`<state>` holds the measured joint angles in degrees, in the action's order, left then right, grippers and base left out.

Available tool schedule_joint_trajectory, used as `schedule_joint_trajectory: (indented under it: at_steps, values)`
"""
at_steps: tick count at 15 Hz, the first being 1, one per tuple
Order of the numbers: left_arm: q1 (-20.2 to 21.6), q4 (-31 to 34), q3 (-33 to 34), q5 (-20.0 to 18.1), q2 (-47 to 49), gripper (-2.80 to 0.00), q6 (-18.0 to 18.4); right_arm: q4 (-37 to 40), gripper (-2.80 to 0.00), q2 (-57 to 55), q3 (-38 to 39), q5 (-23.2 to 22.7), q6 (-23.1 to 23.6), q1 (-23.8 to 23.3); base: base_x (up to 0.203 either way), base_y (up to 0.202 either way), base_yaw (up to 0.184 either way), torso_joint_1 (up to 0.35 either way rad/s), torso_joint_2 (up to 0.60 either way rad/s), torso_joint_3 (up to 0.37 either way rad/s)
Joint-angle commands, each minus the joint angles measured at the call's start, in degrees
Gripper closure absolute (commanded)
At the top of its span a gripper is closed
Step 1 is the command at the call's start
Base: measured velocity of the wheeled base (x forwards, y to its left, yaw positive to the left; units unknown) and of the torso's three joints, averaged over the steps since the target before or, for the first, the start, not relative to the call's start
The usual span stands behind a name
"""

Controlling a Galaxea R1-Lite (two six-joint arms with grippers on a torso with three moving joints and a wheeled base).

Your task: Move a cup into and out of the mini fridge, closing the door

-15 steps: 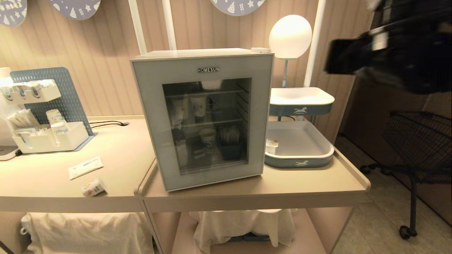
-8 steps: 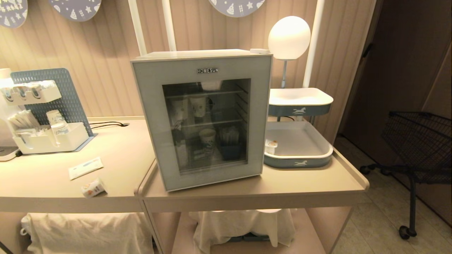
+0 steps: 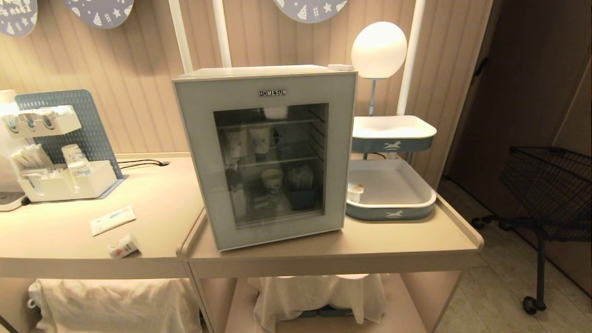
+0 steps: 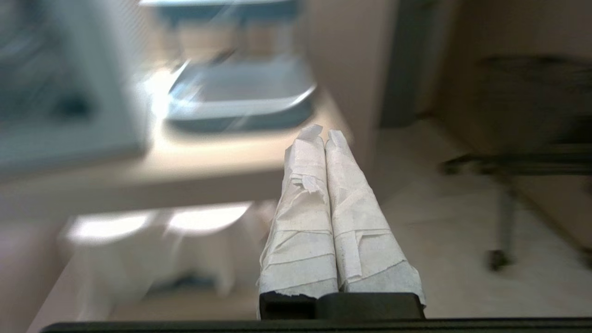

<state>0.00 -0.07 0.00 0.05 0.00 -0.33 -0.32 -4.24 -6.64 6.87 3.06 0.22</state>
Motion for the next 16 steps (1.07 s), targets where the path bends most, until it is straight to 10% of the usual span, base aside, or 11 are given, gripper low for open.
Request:
schedule_joint_trajectory:
  at_steps: [1,16]
  values:
    - [0.0,0.0,0.0,0.0,0.1,0.0,0.0,0.0,0.0,3.5,6.9,-5.0,-0.3,-0.2,0.0,0.0,0.0,0.0,0.0,0.0]
    - [0.0,0.0,0.0,0.0,0.1,0.0,0.0,0.4,0.0,4.2,6.5,-7.0,-2.4,-0.4,0.0,0.0,0.0,0.0,0.0,0.0]
